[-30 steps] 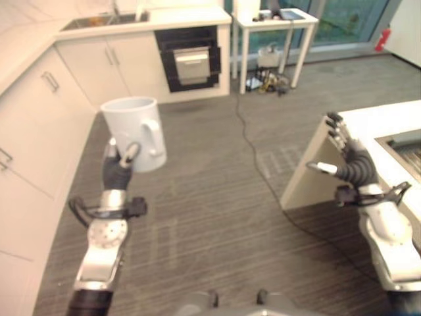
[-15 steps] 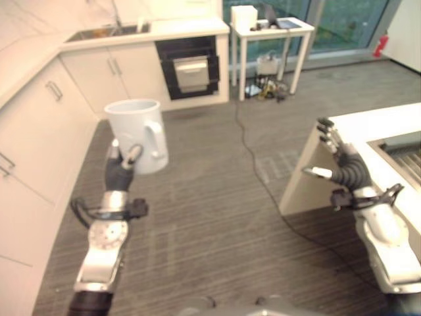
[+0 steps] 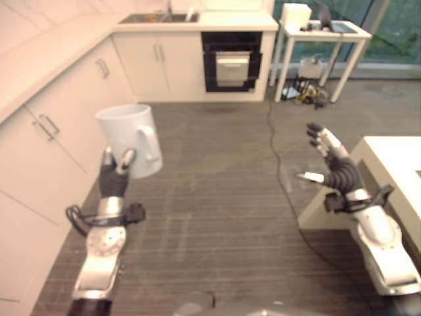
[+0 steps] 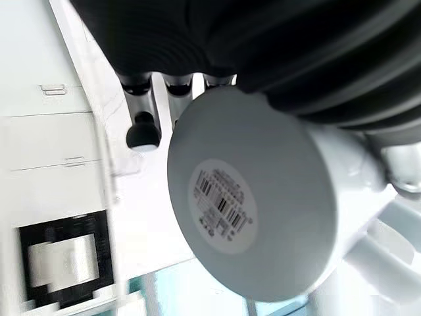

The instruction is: Place the dishes in the dishwasher.

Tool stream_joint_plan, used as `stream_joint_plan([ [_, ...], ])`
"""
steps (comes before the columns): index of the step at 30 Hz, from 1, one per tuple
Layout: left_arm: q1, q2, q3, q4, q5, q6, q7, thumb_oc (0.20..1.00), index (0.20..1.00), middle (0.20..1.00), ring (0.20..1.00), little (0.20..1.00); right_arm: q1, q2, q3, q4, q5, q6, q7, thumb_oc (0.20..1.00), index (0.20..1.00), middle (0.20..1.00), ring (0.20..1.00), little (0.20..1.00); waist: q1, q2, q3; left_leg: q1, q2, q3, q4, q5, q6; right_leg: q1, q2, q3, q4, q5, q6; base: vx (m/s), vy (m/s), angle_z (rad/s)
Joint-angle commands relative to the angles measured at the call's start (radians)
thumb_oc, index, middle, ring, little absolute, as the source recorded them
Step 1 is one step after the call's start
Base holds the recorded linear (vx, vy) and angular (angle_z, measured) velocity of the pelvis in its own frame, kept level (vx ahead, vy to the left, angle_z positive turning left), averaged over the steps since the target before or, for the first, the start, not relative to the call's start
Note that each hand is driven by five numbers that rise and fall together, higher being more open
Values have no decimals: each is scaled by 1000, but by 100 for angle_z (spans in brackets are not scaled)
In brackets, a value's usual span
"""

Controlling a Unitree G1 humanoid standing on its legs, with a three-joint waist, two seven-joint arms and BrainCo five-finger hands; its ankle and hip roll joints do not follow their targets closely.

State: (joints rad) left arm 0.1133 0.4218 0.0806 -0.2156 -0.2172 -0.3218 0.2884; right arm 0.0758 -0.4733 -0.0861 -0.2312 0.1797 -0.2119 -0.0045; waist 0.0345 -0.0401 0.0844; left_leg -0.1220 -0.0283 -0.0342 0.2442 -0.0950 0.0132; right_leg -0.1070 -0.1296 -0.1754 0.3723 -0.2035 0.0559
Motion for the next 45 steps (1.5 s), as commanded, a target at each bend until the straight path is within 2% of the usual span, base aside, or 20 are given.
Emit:
stream_joint_plan([
  [1, -102, 13, 2, 1, -14, -85, -4, 200, 200, 200, 200, 200, -33, -6, -10, -28, 28, -78, -48, 1000, 1000, 1000, 1000, 1000, -66, 7, -24, 7, 49, 102, 56, -89, -7, -1, 84, 57, -72, 63, -17, 6, -58, -10],
  [11, -93, 22, 12, 14, -49, -71, -33, 200, 200, 200, 200, 200, -47, -5, 24, -37, 22, -61, -51, 1000, 1000, 1000, 1000, 1000, -69, 16, -17, 46, 68, 138, 56, -77, -19, 15, 107, 72, -72, 45, -38, 20, -153, -5],
  [13, -66, 2, 13, 4, -119, -87, -64, 200, 200, 200, 200, 200, -43, -13, 27, -33, 36, -90, -30, 1000, 1000, 1000, 1000, 1000, -52, -22, 19, 51, 43, 169, 91, 88, -42, 31, 97, 104, -72, 44, -69, 58, -342, -22],
  [14, -57, -6, 8, -1, -112, -96, -52, 200, 200, 200, 200, 200, -41, -15, 31, -29, 27, -100, -25, 1000, 1000, 1000, 1000, 1000, -47, -32, 54, -27, 54, 179, 236, 147, -57, 39, 101, 109, -72, 53, -88, 48, -265, -22],
  [15, -54, -17, 5, 1, -123, -87, -57, 200, 200, 200, 200, 200, -46, -10, 34, -14, 5, -95, -32, 1000, 1000, 1000, 1000, 1000, -44, -23, 79, -74, 78, 190, 215, 168, -58, 53, 113, 103, -72, 58, -89, 189, -64, -12],
  [16, -39, -14, 8, -2, -128, -77, -49, 200, 200, 200, 200, 200, -56, -12, 46, -15, 4, -79, -30, 1000, 1000, 1000, 1000, 1000, -36, 2, 84, -76, 104, 198, 56, 192, -63, 72, 132, 106, -72, 42, -73, 271, 103, 6],
  [18, -13, -6, 19, 7, -132, -97, -31, 200, 200, 200, 200, 200, -28, -28, 39, -16, 14, -101, -2, 1000, 1000, 1000, 1000, 1000, -37, 48, 77, -184, 169, 132, 56, 204, -91, 93, 184, 119, -72, 14, -74, 281, 205, 0],
  [20, 15, -10, 30, 5, -145, -116, -30, 200, 200, 200, 200, 200, 6, -46, 15, -19, 48, -123, 41, 1000, 1000, 1000, 1000, 1000, -38, 62, 74, -230, 191, 79, 56, 238, -111, 115, 209, 142, -72, -7, -85, 301, 256, -17],
  [21, 23, -14, 33, 7, -143, -126, -33, 200, 200, 200, 200, 200, 12, -60, 1, -20, 70, -130, 63, 1000, 1000, 1000, 1000, 1000, -43, 64, 74, -249, 210, 79, 56, 215, -113, 123, 211, 145, -72, -17, -90, 334, 285, -20],
  [24, 5, -13, 18, 25, -129, -128, -5, 200, 200, 200, 200, 200, 6, -76, -6, -18, 90, -137, 89, 1000, 1000, 1000, 1000, 1000, -54, 75, 67, -221, 226, 109, 56, 214, -116, 149, 198, 138, -72, -25, -83, 362, 299, -47],
  [30, -26, 7, 36, 20, -105, -83, -45, 200, 200, 200, 200, 200, -6, -75, -18, -46, 111, -99, 70, 1000, 1000, 1000, 1000, 1000, -11, 48, 11, -189, 131, 107, 56, 67, -45, 220, 119, 115, -72, -47, -33, 360, 299, -8],
  [33, -38, 18, 41, 14, -120, -69, -106, 200, 200, 200, 200, 200, -9, -42, -12, -61, 84, -76, 27, 1000, 1000, 1000, 1000, 1000, 1, 28, -11, -171, 79, 95, 56, 40, -3, 243, 81, 91, -72, 45, 15, 358, 298, 39],
  [34, -38, 20, 45, 7, -131, -66, -136, 200, 200, 200, 200, 200, -5, -18, -7, -61, 58, -68, 12, 1000, 1000, 1000, 1000, 1000, 1, 24, -19, -151, 45, 69, 56, 22, 24, 271, 77, 77, -72, 170, 51, 367, 323, 47],
  [35, -37, 20, 50, 4, -138, -61, -156, 200, 200, 200, 200, 200, 0, 0, -4, -58, 44, -64, 7, 1000, 1000, 1000, 1000, 1000, 3, 24, -18, -133, 19, 43, 56, 9, 42, 249, 69, 70, 36, 244, 70, 318, 297, 50],
  [37, -40, 19, 56, -1, -140, -47, -167, 200, 200, 200, 200, 200, 3, 23, 9, -56, 23, -61, -1, 1000, 1000, 1000, 1000, 1000, 6, 31, -12, -106, -6, 12, 56, -5, 60, 167, 57, 77, 219, 299, 72, 190, 212, 58],
  [39, -44, 16, 59, 6, -131, -35, -152, 200, 200, 200, 200, 200, -4, 38, 41, -46, 3, -58, 2, 1000, 1000, 1000, 1000, 1000, -4, 47, 4, -64, -19, -8, 56, -21, 73, 23, 55, 97, 379, 309, 50, 216, 202, 26],
  [41, -48, 16, 58, 13, -132, -34, -139, 200, 200, 200, 200, 200, -14, 32, 56, -28, -8, -67, -4, 1000, 1000, 1000, 1000, 1000, -11, 52, 14, -49, -23, -13, 56, -24, 71, -42, 85, 98, 348, 263, 30, 176, 44, -5],
  [42, -48, 20, 63, 13, -148, -33, -145, 200, 200, 200, 200, 200, -8, 22, 54, -30, -1, -69, -6, 1000, 1000, 1000, 1000, 1000, -15, 50, 21, -43, -31, -25, 56, -22, 64, -35, 108, 72, 240, 223, 20, 263, -84, 13],
  [44, -41, 21, 63, 14, -154, -39, -151, 200, 200, 200, 200, 200, 12, 4, 26, -33, 28, -80, 6, 1000, 1000, 1000, 1000, 1000, -42, 37, 47, -3, -45, -39, 56, -45, 59, -22, 126, 55, -60, 242, 17, 396, -185, 27],
  [45, -31, 18, 54, 7, -150, -45, -153, 200, 200, 200, 200, 200, 25, -8, 13, -35, 45, -87, 8, 1000, 1000, 1000, 1000, 1000, -65, 10, 66, 36, -75, -31, 56, -75, 61, -120, 102, 85, -72, 236, 30, 560, -276, 87],
])
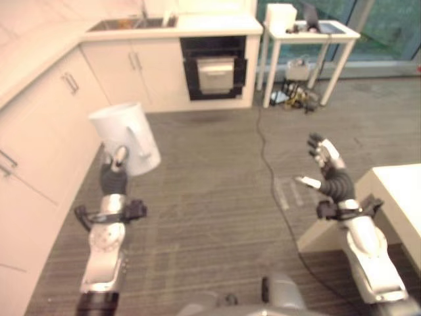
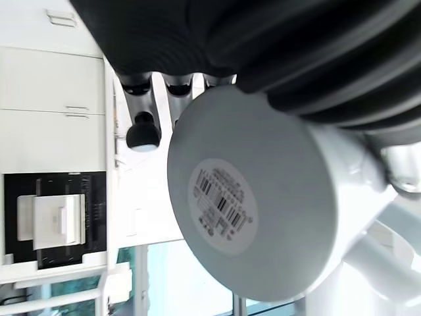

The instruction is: Place the dishes in the dishwasher.

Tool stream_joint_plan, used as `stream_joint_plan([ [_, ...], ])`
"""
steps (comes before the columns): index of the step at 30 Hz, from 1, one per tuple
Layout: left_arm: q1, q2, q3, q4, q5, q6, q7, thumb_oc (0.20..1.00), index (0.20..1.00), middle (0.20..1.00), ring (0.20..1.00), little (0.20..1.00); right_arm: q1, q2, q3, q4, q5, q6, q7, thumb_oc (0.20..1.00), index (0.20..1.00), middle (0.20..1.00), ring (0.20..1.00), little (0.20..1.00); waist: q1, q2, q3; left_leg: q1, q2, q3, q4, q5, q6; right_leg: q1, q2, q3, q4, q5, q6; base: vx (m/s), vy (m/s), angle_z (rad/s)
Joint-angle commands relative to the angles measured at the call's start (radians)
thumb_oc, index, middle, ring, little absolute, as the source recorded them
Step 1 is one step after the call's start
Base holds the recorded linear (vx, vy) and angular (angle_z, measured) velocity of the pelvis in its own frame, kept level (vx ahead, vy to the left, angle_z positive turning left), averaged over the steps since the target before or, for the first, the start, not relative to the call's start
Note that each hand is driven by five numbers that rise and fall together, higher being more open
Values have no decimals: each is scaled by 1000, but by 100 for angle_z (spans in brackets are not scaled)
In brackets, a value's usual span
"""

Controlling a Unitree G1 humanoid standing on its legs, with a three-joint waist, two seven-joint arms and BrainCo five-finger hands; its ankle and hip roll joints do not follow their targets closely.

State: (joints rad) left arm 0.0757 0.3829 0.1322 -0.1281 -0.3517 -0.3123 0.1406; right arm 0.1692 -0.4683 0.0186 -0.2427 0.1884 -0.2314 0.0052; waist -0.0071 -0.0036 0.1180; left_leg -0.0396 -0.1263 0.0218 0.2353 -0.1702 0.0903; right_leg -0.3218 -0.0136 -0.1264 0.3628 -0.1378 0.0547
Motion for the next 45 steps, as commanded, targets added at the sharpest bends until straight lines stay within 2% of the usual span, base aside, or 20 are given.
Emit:
stream_joint_plan([
  [1, 18, 55, -4, -95, -10, -52, -2, 200, 200, 200, 200, 200, -68, -9, -86, -34, 33, -55, -5, 1000, 1000, 1000, 1000, 1000, -39, -33, 40, -6, 14, -84, 65, -38, -14, 29, -40, 36, -63, 262, 55, 525, -277, 85],
  [3, 15, 57, -20, -102, -20, -55, -1, 200, 200, 200, 200, 200, -85, -27, -80, -27, 42, -29, -30, 1000, 1000, 1000, 1000, 1000, -37, -31, 32, 5, 20, -90, 65, -46, -17, 57, -29, 26, -63, 174, 31, 406, -292, 57],
  [7, -6, 54, -33, -128, -16, -32, -12, 200, 200, 200, 200, 200, -110, -22, -60, -36, 23, 8, -54, 1000, 1000, 1000, 1000, 1000, -49, -27, -16, 74, 36, -53, 65, -75, -31, 98, -15, 19, -63, 113, -6, 386, -288, 29],
  [11, -1, 41, -41, -124, -107, -42, -44, 200, 200, 200, 200, 200, -58, -30, -89, -37, 17, 20, -33, 1000, 1000, 1000, 1000, 1000, -66, -28, -22, 128, 69, 6, 65, 128, -94, 139, -6, 29, -63, 67, -46, 252, -201, -11],
  [12, 2, 30, -52, -142, -110, -44, -44, 200, 200, 200, 200, 200, -45, -36, -92, -39, 15, 22, -29, 1000, 1000, 1000, 1000, 1000, -66, -38, -10, 92, 73, 30, 159, 193, -121, 162, -14, 41, -63, 54, -62, 172, -242, -19],
  [13, 6, 24, -62, -151, -109, -48, -49, 200, 200, 200, 200, 200, -33, -40, -103, -40, 17, 21, -24, 1000, 1000, 1000, 1000, 1000, -66, -46, 2, 12, 94, 56, 257, 213, -131, 182, -21, 48, -63, 50, -71, 132, -216, -20],
  [14, 8, 23, -64, -150, -110, -50, -57, 200, 200, 200, 200, 200, -31, -38, -108, -37, 16, 22, -24, 1000, 1000, 1000, 1000, 1000, -68, -48, 7, -11, 113, 77, 249, 204, -127, 187, -24, 53, -63, 46, -70, 130, -139, -21],
  [16, 17, 32, -65, -144, -114, -68, -64, 200, 200, 200, 200, 200, -46, -38, -110, -18, 27, 27, -30, 1000, 1000, 1000, 1000, 1000, -69, -46, 15, -6, 160, 137, 89, 197, -117, 194, -27, 69, -63, 30, -57, 140, 34, -23],
  [17, 27, 40, -57, -139, -131, -79, -64, 200, 200, 200, 200, 200, -47, -37, -112, -9, 17, 22, -22, 1000, 1000, 1000, 1000, 1000, -72, -23, 20, -46, 198, 137, 65, 153, -116, 198, -10, 73, -63, 18, -49, 97, 186, -26],
  [19, 33, 44, -53, -130, -159, -89, -68, 200, 200, 200, 200, 200, -40, -45, -118, -8, 12, 21, -8, 1000, 1000, 1000, 1000, 1000, -78, -1, 12, -103, 243, 105, 65, 135, -134, 198, 4, 78, -63, 8, -45, 84, 213, -26],
  [22, 46, 25, -61, -124, -181, -119, -92, 200, 200, 200, 200, 200, -23, -75, -142, 5, -8, 37, 14, 1000, 1000, 1000, 1000, 1000, -83, 19, 5, -174, 333, 51, 65, 182, -181, 221, 9, 92, -63, -29, -52, 150, 244, -14],
  [25, 49, 18, -72, -126, -176, -140, -89, 200, 200, 200, 200, 200, -36, -91, -153, 11, -18, 60, 25, 1000, 1000, 1000, 1000, 1000, -84, 39, 7, -200, 383, 39, 65, 203, -205, 247, -8, 84, -63, -51, -55, 237, 399, -16],
  [29, 24, 37, -60, -114, -198, -123, -80, 200, 200, 200, 200, 200, -38, -112, -168, 12, -19, 87, 12, 1000, 1000, 1000, 1000, 1000, -84, 40, -7, -166, 363, 64, 65, 120, -190, 276, -76, 57, -63, -44, -17, 274, 569, -21],
  [32, -34, 48, -56, -100, -188, -90, -102, 200, 200, 200, 200, 200, -40, -80, -166, -5, -23, 112, -7, 1000, 1000, 1000, 1000, 1000, -61, 18, -19, -145, 267, 48, 65, 66, -141, 304, -157, 16, -63, 30, 53, 305, 597, 14],
  [37, -68, 50, -58, -96, -134, -40, -121, 200, 200, 200, 200, 200, -76, -30, -116, -2, -46, 137, -28, 1000, 1000, 1000, 1000, 1000, -32, 21, -22, -124, 199, 19, 65, 30, -72, 359, -180, -32, -57, 174, 55, 235, 402, 40],
  [39, -68, 52, -61, -100, -96, -34, -110, 200, 200, 200, 200, 200, -73, -12, -85, -11, -65, 138, -15, 1000, 1000, 1000, 1000, 1000, -24, 21, -16, -114, 187, 27, 65, 24, -56, 322, -180, -43, 54, 196, 48, 183, 331, 26],
  [41, -63, 53, -61, -105, -72, -29, -86, 200, 200, 200, 200, 200, -79, -14, -70, -6, -66, 136, 3, 1000, 1000, 1000, 1000, 1000, -22, 15, -12, -106, 186, 42, 65, 20, -56, 290, -147, -51, 49, 180, 39, 160, 171, 19],
  [42, -67, 60, -57, -103, -72, -13, -75, 200, 200, 200, 200, 200, -82, -30, -72, 0, -51, 132, 18, 1000, 1000, 1000, 1000, 1000, -19, 5, -10, -105, 182, 45, 65, 22, -64, 293, -103, -68, -40, 139, 28, 185, 44, -10],
  [44, -80, 60, -59, -98, -46, -3, -55, 200, 200, 200, 200, 200, -97, -45, -77, 15, -36, 135, 27, 1000, 1000, 1000, 1000, 1000, -5, -30, 4, -97, 167, 76, 65, 11, -72, 228, -141, -98, -63, 70, 26, 129, -101, -26],
  [45, -81, 59, -60, -102, -35, 0, -49, 200, 200, 200, 200, 200, -103, -46, -72, 17, -32, 136, 30, 1000, 1000, 1000, 1000, 1000, -2, -41, 9, -92, 163, 92, 65, 4, -74, 192, -162, -98, -63, 74, 37, 143, -219, -70],
])
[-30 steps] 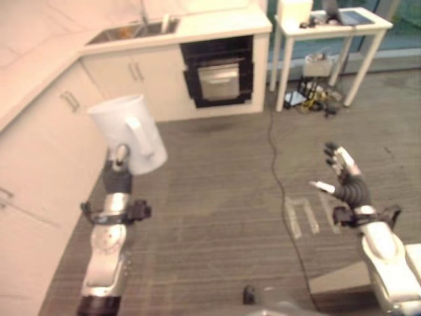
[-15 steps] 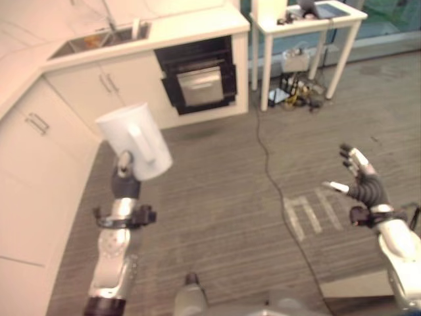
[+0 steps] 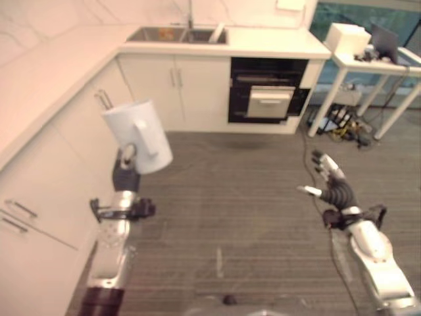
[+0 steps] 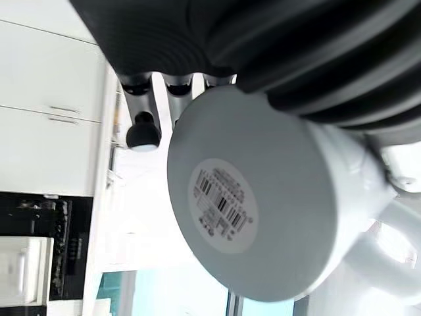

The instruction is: Place the dishes in the dishwasher.

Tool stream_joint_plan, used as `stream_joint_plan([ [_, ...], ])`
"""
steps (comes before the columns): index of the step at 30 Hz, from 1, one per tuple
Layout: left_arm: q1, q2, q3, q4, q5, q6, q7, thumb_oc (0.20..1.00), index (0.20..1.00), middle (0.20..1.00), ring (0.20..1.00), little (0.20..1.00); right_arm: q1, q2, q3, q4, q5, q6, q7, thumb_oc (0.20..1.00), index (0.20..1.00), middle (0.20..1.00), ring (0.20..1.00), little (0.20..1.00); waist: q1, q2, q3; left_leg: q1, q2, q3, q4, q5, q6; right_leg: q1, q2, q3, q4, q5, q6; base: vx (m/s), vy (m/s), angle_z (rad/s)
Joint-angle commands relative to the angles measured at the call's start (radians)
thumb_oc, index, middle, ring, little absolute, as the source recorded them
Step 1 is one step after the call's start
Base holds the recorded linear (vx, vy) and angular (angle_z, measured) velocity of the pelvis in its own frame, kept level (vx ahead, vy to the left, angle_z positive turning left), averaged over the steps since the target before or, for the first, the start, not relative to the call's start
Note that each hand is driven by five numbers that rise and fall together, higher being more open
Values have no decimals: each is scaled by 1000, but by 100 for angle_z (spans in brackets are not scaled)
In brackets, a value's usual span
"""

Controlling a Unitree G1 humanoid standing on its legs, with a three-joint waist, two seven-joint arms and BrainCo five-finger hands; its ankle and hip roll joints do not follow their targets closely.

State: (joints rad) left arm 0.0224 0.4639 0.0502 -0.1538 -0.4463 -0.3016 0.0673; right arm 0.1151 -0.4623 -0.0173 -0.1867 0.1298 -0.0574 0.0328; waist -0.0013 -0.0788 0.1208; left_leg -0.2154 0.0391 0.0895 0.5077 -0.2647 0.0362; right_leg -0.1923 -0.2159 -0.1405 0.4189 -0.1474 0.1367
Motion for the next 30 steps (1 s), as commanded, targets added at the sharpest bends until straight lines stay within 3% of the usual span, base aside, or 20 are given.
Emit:
stream_joint_plan([
  [1, -23, -24, 20, -82, 78, -9, 32, 200, 200, 200, 200, 200, -58, -45, -21, -40, 28, -32, 1, 1000, 1000, 1000, 1000, 1000, -13, 22, 12, 99, -13, 39, -208, 79, -18, 4, 15, -55, -119, 135, -25, 174, -220, -77],
  [5, -8, -17, 30, -77, 101, -5, 38, 200, 200, 200, 200, 200, -67, -14, 17, -30, 12, -8, -12, 1000, 1000, 1000, 1000, 1000, -18, 11, 16, 162, -24, 49, -208, 16, -5, -97, -45, -30, -119, 241, 6, 282, -307, -9],
  [8, -2, -2, 29, -73, 99, 1, 44, 200, 200, 200, 200, 200, -74, -22, 28, -14, 27, -5, -11, 1000, 1000, 1000, 1000, 1000, -28, 14, -5, 205, -8, 45, -208, -1, -7, -96, -28, -31, -119, 206, 5, 345, -496, 21],
  [12, -4, -4, 23, -69, 85, 16, 43, 200, 200, 200, 200, 200, -85, -32, 36, -15, 29, 14, -26, 1000, 1000, 1000, 1000, 1000, -56, 33, -42, 276, 38, 46, -208, 11, -41, -68, 30, -17, -119, 150, -25, 277, -424, 2],
  [13, 6, -8, 24, -75, 74, 18, 44, 200, 200, 200, 200, 200, -70, -38, 25, -21, 28, 13, -21, 1000, 1000, 1000, 1000, 1000, -66, 46, -48, 289, 60, 52, -208, 74, -63, -55, 58, -11, -119, 129, -42, 340, -607, -32],
  [14, 21, -16, 18, -77, 52, 14, 40, 200, 200, 200, 200, 200, -44, -54, 7, -25, 35, 0, -11, 1000, 1000, 1000, 1000, 1000, -72, 57, -45, 305, 82, 49, -208, 201, -96, -25, 103, 9, -119, 96, -77, 415, -730, -41],
  [15, 48, -34, 16, -81, 49, -3, 35, 200, 200, 200, 200, 200, -18, -66, -12, -25, 52, -21, 8, 1000, 1000, 1000, 1000, 1000, -68, 36, -41, 321, 66, 59, -207, 324, -119, 3, 115, 36, -119, 68, -109, 377, -710, -47],
  [16, 72, -39, 15, -82, 42, -23, 32, 200, 200, 200, 200, 200, 3, -69, -20, -26, 51, -35, 22, 1000, 1000, 1000, 1000, 1000, -65, 29, -25, 272, 67, 87, -106, 360, -129, 29, 118, 39, -119, 53, -129, 253, -503, -66],
  [17, 77, -43, 13, -82, 41, -29, 26, 200, 200, 200, 200, 200, 9, -69, -24, -27, 46, -36, 20, 1000, 1000, 1000, 1000, 1000, -65, 28, -18, 239, 77, 104, -73, 363, -131, 37, 117, 30, -119, 49, -134, 113, -292, -82],
  [18, 77, -48, 9, -78, 49, -35, 21, 200, 200, 200, 200, 200, 8, -68, -20, -23, 36, -36, 13, 1000, 1000, 1000, 1000, 1000, -61, 27, -9, 208, 59, 103, -62, 329, -115, 41, 112, 27, -119, 48, -132, 109, -140, -84],
  [19, 86, -50, 6, -77, 57, -46, 14, 200, 200, 200, 200, 200, -3, -63, -10, -14, 35, -34, 9, 1000, 1000, 1000, 1000, 1000, -54, 35, 0, 198, 24, 109, -121, 294, -92, 45, 113, 28, -119, 45, -121, 117, -80, -49],
  [20, 90, -50, 6, -78, 58, -50, 12, 200, 200, 200, 200, 200, -6, -61, -7, -12, 34, -33, 9, 1000, 1000, 1000, 1000, 1000, -52, 36, 2, 201, 17, 113, -145, 290, -87, 46, 114, 30, -119, 43, -118, 125, 0, -48],
  [21, 101, -48, 8, -82, 57, -57, 10, 200, 200, 200, 200, 200, -15, -57, 0, -9, 35, -29, 16, 1000, 1000, 1000, 1000, 1000, -48, 49, 8, 194, 7, 116, -208, 274, -76, 50, 124, 32, -119, 39, -112, 104, 67, -61],
  [23, 104, -42, 10, -82, 49, -59, 32, 200, 200, 200, 200, 200, -21, -47, 27, -10, 14, -20, 45, 1000, 1000, 1000, 1000, 1000, -37, 88, 21, 71, 17, 58, -208, 192, -74, 66, 169, 42, -119, 27, -100, 141, 126, -41],
  [24, 100, -41, 9, -80, 48, -59, 38, 200, 200, 200, 200, 200, -22, -50, 34, -6, 5, -20, 50, 1000, 1000, 1000, 1000, 1000, -31, 94, 21, 31, 29, 37, -208, 200, -82, 75, 179, 47, -119, 17, -101, 191, 149, 7],
  [25, 96, -41, 3, -72, 47, -67, 42, 200, 200, 200, 200, 200, -22, -64, 39, 2, 0, -26, 57, 1000, 1000, 1000, 1000, 1000, -19, 104, 24, -38, 55, 1, -208, 257, -107, 99, 199, 50, -119, -3, -110, 179, 133, 17],
  [26, 97, -42, 1, -71, 46, -71, 42, 200, 200, 200, 200, 200, -21, -73, 36, 2, 5, -27, 61, 1000, 1000, 1000, 1000, 1000, -14, 107, 27, -69, 68, -11, -208, 283, -118, 111, 207, 49, -119, -14, -116, 283, 288, -5],
  [27, 107, -47, 5, -62, 28, -96, 38, 200, 200, 200, 200, 200, -11, -91, 20, 1, 17, -45, 81, 1000, 1000, 1000, 1000, 1000, -8, 114, 32, -141, 107, -4, -208, 330, -137, 147, 218, 41, -119, -41, -128, 233, 282, 2],
  [30, 110, -50, 16, -54, 6, -117, 54, 200, 200, 200, 200, 200, 0, -107, -2, -5, 26, -61, 115, 1000, 1000, 1000, 1000, 1000, -12, 111, 32, -121, 119, 19, -208, 304, -128, 169, 207, 40, -119, -52, -125, 203, 303, -10],
])
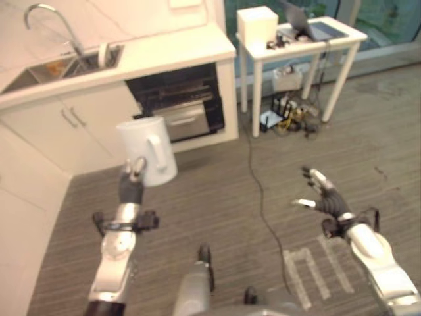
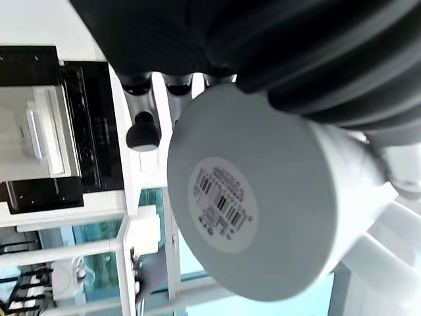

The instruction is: Place the dishes in the dishwasher.

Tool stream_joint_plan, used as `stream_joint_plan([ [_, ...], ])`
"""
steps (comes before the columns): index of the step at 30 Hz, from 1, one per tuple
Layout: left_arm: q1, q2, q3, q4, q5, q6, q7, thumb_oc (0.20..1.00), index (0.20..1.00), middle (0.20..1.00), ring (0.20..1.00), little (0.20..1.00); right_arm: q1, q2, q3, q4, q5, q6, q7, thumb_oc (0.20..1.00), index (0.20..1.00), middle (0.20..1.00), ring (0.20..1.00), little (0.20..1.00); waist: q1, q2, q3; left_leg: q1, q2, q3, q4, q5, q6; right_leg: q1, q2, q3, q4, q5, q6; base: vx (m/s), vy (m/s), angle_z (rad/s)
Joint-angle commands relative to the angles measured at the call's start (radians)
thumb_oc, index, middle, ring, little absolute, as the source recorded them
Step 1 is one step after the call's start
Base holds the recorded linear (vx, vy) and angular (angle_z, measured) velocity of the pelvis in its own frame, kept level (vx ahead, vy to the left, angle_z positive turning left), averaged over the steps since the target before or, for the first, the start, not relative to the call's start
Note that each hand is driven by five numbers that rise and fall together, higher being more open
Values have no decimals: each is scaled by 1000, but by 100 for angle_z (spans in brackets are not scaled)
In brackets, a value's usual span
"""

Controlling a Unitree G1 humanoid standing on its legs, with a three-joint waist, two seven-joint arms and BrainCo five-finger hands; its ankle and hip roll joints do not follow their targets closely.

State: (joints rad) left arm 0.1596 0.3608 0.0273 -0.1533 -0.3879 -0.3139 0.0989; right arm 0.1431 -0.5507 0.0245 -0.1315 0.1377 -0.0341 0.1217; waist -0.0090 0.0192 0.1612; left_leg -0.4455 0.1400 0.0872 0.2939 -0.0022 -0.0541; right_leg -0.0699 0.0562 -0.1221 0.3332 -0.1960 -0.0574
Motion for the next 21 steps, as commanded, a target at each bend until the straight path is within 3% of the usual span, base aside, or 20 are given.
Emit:
stream_joint_plan([
  [1, -30, 54, 43, -57, -58, -103, 31, 200, 200, 200, 200, 200, -19, -24, -55, -66, 30, -87, 40, 1000, 1000, 1000, 1000, 1000, -7, 9, -10, 121, 16, 30, 6, 20, -29, 59, -73, 23, -33, -8, 74, 272, 389, -28],
  [2, -38, 56, 47, -49, -66, -105, 32, 200, 200, 200, 200, 200, -10, -28, -70, -75, 51, -83, 53, 1000, 1000, 1000, 1000, 1000, -7, -4, -16, 149, 3, 40, 6, -16, -15, 86, -92, 19, -33, -19, 87, 243, 364, -33],
  [7, -124, 47, 36, -49, -57, -70, -2, 200, 200, 200, 200, 200, -74, 7, -59, -78, 47, -54, 24, 1000, 1000, 1000, 1000, 1000, 43, -44, -65, 167, -81, -7, 6, -69, 49, 145, -142, 4, -33, -3, 124, 236, 399, 11],
  [8, -132, 47, 36, -48, -54, -68, -4, 200, 200, 200, 200, 200, -83, 14, -53, -78, 44, -50, 19, 1000, 1000, 1000, 1000, 1000, 47, -50, -68, 172, -93, -14, 6, -75, 59, 156, -150, -5, -33, 24, 132, 276, 391, 58],
  [9, -139, 47, 41, -43, -49, -66, -14, 200, 200, 200, 200, 200, -91, 34, -45, -80, 29, -39, 14, 1000, 1000, 1000, 1000, 1000, 47, -55, -72, 191, -114, -27, 6, -87, 80, 176, -158, -31, -33, 136, 158, 305, 420, 53],
  [10, -138, 45, 45, -43, -53, -61, -17, 200, 200, 200, 200, 200, -89, 42, -42, -80, 21, -34, 12, 1000, 1000, 1000, 1000, 1000, 44, -49, -71, 206, -119, -36, 6, -97, 89, 183, -154, -48, -7, 211, 171, 300, 429, 40],
  [12, -138, 40, 47, -40, -57, -51, -21, 200, 200, 200, 200, 200, -84, 56, -32, -80, 5, -32, 12, 1000, 1000, 1000, 1000, 1000, 37, -46, -66, 226, -126, -34, 6, -110, 101, 121, -150, -37, 148, 256, 178, 177, 313, 54],
  [13, -146, 39, 46, -26, -38, -49, -10, 200, 200, 200, 200, 200, -96, 65, -15, -59, -11, -38, 20, 1000, 1000, 1000, 1000, 1000, 26, -42, -61, 245, -122, -29, 6, -118, 101, 48, -138, -22, 170, 246, 163, 166, 244, 33],
  [15, -167, 47, 45, -17, -52, -34, -5, 200, 200, 200, 200, 200, -91, 53, -18, -53, -3, -41, 35, 1000, 1000, 1000, 1000, 1000, 15, -46, -56, 253, -127, -43, 6, -114, 96, 48, -104, -26, 55, 192, 147, 191, 112, 26],
  [16, -173, 45, 43, -11, -46, -38, -2, 200, 200, 200, 200, 200, -75, 48, -33, -57, 8, -49, 52, 1000, 1000, 1000, 1000, 1000, 12, -61, -42, 274, -142, -54, 6, -122, 93, 42, -118, -53, -33, 174, 140, 171, -14, 78],
  [18, -154, 36, 36, -28, -29, -42, 11, 200, 200, 200, 200, 200, -64, 37, -38, -57, 19, -59, 53, 1000, 1000, 1000, 1000, 1000, 10, -85, -23, 305, -152, -41, 6, -149, 91, -58, -162, -40, -33, 142, 140, 202, -128, 35],
  [19, -150, 30, 26, -36, -27, -33, 1, 200, 200, 200, 200, 200, -70, 38, -32, -62, 24, -48, 39, 1000, 1000, 1000, 1000, 1000, -6, -96, -17, 326, -172, -53, 6, -175, 99, -131, -177, 28, -33, 198, 157, 231, -162, -36],
  [21, -148, 29, 20, -41, -20, -25, -7, 200, 200, 200, 200, 200, -75, 45, -24, -69, 20, -32, 28, 1000, 1000, 1000, 1000, 1000, -18, -101, -16, 344, -188, -67, 6, -198, 107, -185, -184, 80, -33, 243, 171, 220, -130, 16],
])
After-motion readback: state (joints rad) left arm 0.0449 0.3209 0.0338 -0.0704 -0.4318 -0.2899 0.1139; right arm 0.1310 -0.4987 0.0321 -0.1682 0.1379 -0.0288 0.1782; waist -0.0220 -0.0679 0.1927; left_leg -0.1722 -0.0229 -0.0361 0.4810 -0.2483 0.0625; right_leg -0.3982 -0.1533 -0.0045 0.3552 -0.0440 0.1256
